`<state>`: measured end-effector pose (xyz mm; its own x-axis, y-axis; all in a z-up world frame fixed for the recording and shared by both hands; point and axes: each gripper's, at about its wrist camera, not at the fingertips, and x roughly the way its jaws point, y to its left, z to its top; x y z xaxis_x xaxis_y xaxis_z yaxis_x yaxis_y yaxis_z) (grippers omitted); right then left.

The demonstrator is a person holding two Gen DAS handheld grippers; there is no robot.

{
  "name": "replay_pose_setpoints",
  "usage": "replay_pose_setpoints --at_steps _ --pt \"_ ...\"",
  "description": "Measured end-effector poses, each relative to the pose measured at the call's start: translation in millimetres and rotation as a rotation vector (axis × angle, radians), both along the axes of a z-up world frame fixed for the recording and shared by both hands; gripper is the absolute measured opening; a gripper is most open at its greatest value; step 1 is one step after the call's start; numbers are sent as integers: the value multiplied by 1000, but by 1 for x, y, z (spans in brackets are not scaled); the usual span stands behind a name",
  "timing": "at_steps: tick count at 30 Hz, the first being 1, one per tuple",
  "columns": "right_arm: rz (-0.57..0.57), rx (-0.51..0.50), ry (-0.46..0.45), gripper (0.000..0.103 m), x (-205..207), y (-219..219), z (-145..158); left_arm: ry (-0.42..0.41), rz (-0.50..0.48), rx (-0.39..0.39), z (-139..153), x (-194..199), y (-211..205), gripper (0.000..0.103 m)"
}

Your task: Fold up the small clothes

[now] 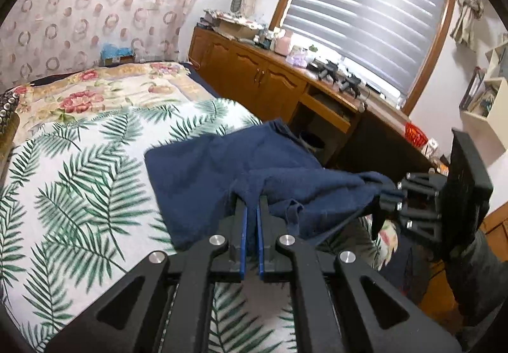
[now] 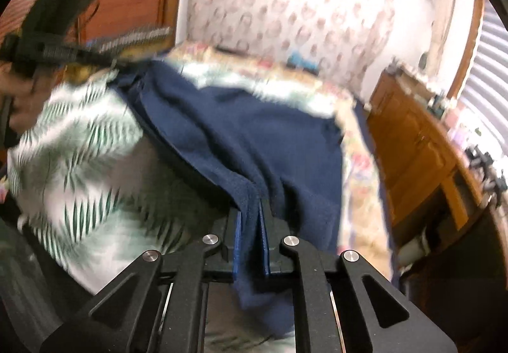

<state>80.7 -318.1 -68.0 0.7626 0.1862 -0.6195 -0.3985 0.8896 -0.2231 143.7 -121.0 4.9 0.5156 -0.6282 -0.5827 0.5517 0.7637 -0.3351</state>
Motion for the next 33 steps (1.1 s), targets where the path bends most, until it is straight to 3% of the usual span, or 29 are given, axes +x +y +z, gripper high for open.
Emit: replay_pose_setpoints --at_steps 7,15,18,22,30,32,33 --pt "53 -40 -95 7 71 15 41 4 75 23 -1 43 9 3" --pt "108 -40 -23 7 154 26 23 79 118 38 -28 85 12 4" --pt "121 -30 13 7 172 26 9 108 121 41 -37 93 14 9" --pt "127 -16 44 7 187 23 -3 70 155 35 -29 95 28 40" --pt "86 -10 50 9 219 24 -5 71 147 70 -30 103 33 45" --pt "47 15 65 13 226 17 -7 83 134 88 -36 106 27 45" --pt "27 33 65 24 228 13 -4 91 127 101 -40 109 23 45"
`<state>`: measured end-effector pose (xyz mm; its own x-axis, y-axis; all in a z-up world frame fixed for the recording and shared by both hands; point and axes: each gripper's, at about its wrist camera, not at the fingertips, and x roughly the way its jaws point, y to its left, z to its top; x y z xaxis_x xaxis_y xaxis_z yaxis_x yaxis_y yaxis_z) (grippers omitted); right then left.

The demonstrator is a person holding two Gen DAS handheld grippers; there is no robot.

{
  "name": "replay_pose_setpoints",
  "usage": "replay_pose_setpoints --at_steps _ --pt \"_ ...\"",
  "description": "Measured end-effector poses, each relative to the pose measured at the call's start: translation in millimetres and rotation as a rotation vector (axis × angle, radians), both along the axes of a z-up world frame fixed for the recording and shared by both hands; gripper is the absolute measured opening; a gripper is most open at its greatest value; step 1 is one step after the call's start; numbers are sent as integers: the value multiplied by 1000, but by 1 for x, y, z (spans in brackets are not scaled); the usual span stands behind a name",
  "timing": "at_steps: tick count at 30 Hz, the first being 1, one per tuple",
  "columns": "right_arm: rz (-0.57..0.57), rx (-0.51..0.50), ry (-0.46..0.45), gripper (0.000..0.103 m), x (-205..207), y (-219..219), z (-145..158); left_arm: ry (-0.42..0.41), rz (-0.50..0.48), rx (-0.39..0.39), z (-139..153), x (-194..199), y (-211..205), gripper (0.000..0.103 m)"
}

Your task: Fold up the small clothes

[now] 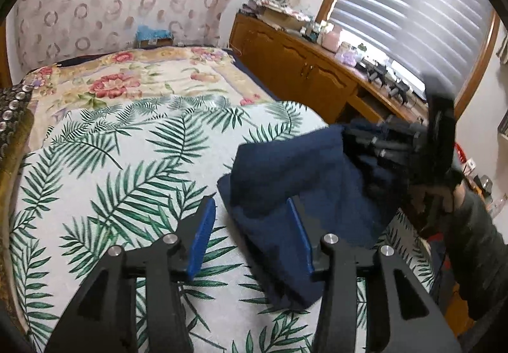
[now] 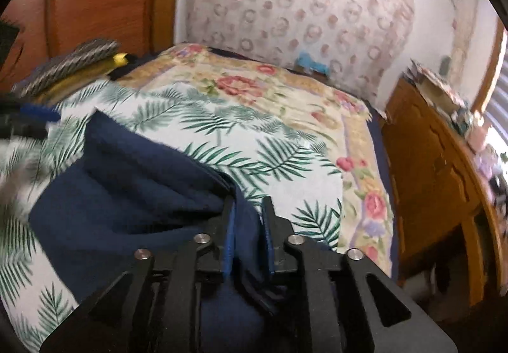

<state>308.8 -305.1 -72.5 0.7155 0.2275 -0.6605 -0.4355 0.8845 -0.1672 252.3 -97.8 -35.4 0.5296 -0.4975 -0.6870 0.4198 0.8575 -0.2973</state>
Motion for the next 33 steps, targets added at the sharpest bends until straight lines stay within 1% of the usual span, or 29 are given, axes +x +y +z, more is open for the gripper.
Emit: replay_pose_setpoints --at_steps 1,2,4,6,8,11,13,15,18,20,24,25,29,30,31,33 --pt "-27 0 -13 40 1 -3 3 3 -6 5 -1 1 -3 45" --pt "-49 -2 -25 45 2 -7 7 7 -13 11 -3 2 -5 45" --pt "-102 8 -64 46 0 -19 21 13 -28 34 -7 4 -12 45" --pt "-151 -5 -96 46 -3 -32 33 19 -40 49 -10 6 -17 45" --pt "-206 -4 -128 49 -10 -48 46 32 -53 56 -14 11 -21 45" --pt "-210 29 -125 55 -21 -64 53 60 -55 63 -22 23 -23 45" --pt "-203 52 -82 64 -29 -72 47 71 -50 70 -25 31 -24 45" --pt "-191 70 -30 65 -32 -74 36 86 -47 68 -30 40 -24 45" --pt "-184 69 22 66 -32 -71 17 96 -45 70 -34 47 -25 45" --pt "-201 70 23 66 -31 -72 11 107 -39 68 -38 51 -25 45" --pt "-214 120 -5 66 -42 -78 23 110 -37 68 -42 52 -27 46" --pt "-213 120 -11 66 -47 -78 26 111 -37 67 -42 52 -27 46" --pt "-183 103 -25 67 -61 -77 35 113 -37 65 -43 52 -27 46" --pt "-176 92 -25 70 -67 -76 36 113 -37 62 -43 52 -27 46" --pt "-174 83 -20 72 -70 -76 34 113 -39 62 -43 52 -27 46" --pt "-176 34 20 73 -72 -75 23 113 -41 61 -43 52 -26 46"
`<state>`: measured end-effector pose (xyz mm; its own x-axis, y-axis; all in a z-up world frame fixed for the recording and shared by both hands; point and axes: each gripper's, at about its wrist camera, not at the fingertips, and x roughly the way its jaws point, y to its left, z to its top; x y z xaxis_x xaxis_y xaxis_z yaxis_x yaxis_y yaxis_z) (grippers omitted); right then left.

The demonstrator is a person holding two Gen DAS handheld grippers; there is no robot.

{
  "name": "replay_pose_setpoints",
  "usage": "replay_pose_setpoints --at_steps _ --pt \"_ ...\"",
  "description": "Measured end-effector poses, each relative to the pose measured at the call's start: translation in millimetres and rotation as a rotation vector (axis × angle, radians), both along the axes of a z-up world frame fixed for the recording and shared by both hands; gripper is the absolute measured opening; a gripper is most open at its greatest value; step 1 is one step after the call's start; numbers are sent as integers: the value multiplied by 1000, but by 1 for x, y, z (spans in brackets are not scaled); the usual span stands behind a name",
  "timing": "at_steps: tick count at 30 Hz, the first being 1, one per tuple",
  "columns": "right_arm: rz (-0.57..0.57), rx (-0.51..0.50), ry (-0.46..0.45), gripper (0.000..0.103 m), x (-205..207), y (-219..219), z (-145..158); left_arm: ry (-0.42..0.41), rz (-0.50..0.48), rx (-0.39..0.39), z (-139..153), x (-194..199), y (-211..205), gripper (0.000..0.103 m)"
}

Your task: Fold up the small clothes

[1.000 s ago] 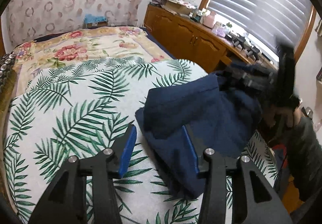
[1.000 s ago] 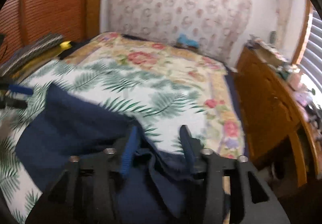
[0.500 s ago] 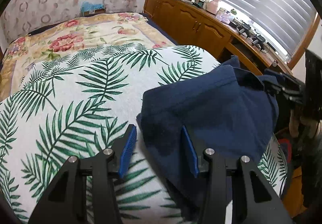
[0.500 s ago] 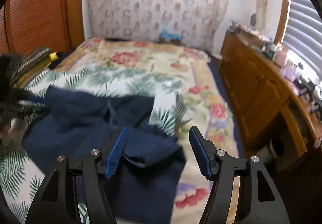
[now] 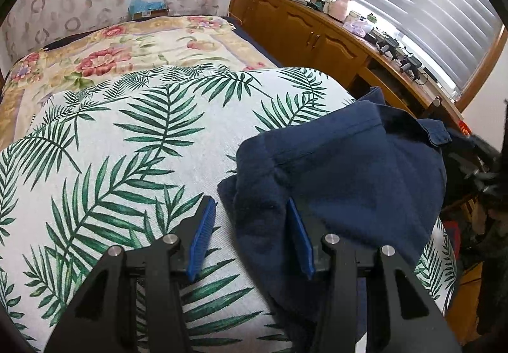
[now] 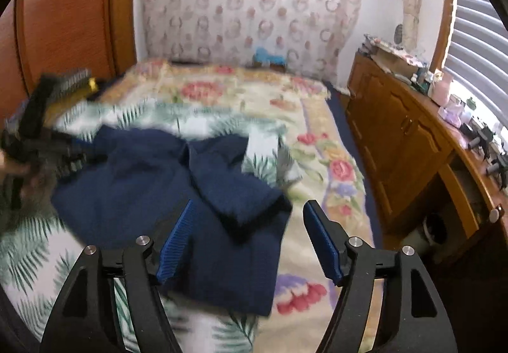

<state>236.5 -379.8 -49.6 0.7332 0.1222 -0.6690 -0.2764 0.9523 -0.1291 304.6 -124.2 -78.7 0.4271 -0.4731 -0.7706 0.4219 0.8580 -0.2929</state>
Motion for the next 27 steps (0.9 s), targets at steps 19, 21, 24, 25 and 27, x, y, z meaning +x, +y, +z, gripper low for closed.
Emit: replay_pose_setpoints --at_steps 19,21,24,25,27 --pt "-41 271 221 73 83 -21 -46 24 7 -49 0 8 4 46" --pt "-35 289 241 73 83 -22 -48 15 5 -45 0 7 2 46" --pt "-6 307 259 71 80 -19 -49 10 -3 -46 -1 8 1 43" --pt "2 306 264 71 80 -17 -49 7 -5 -46 -1 8 1 42" --pt "23 298 279 71 78 -14 -50 7 -7 -49 -1 8 1 41"
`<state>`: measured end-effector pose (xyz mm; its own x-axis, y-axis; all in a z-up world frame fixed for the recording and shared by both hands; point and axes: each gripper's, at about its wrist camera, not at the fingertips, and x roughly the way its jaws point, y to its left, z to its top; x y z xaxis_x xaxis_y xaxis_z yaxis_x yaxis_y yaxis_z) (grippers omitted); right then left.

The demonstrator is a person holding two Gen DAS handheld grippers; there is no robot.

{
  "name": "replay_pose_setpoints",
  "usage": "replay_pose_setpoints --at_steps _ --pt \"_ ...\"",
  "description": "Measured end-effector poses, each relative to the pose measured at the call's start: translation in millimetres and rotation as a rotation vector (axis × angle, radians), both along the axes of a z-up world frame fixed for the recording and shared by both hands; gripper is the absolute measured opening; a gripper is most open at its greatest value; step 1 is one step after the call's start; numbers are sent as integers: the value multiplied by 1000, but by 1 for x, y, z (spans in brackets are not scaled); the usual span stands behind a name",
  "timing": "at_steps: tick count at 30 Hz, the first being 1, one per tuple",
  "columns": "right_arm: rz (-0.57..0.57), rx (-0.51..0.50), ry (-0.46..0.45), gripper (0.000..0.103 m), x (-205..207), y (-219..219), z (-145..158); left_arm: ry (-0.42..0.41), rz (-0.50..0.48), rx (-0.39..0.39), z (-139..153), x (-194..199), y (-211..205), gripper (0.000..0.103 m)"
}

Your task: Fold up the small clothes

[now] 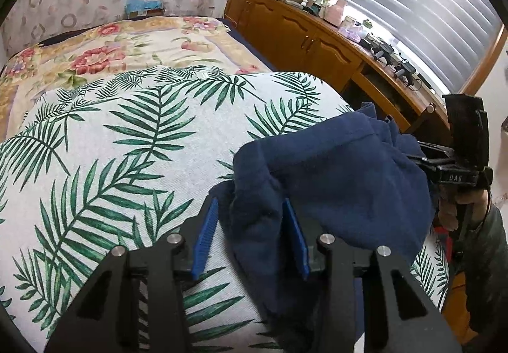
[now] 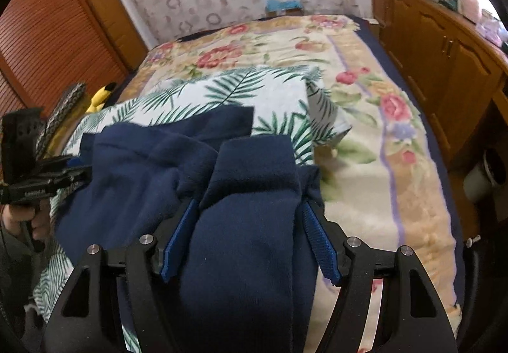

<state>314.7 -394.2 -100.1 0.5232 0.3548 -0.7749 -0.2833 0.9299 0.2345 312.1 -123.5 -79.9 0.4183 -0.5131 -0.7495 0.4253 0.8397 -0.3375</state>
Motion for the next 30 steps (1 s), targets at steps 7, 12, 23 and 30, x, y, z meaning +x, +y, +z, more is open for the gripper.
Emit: replay_pose_setpoints --at_steps 7,12,23,30 --pt "80 -28 2 42 -6 15 -2 -17 -17 11 5 -5 -6 18" --pt "114 -57 -47 23 -16 21 4 -66 -15 8 18 -16 -6 13" --pt "61 -82 -265 18 -53 36 62 -220 9 -83 77 -56 20 10" --pt "135 -99 -363 18 -53 73 106 -325 89 -103 114 -82 68 10"
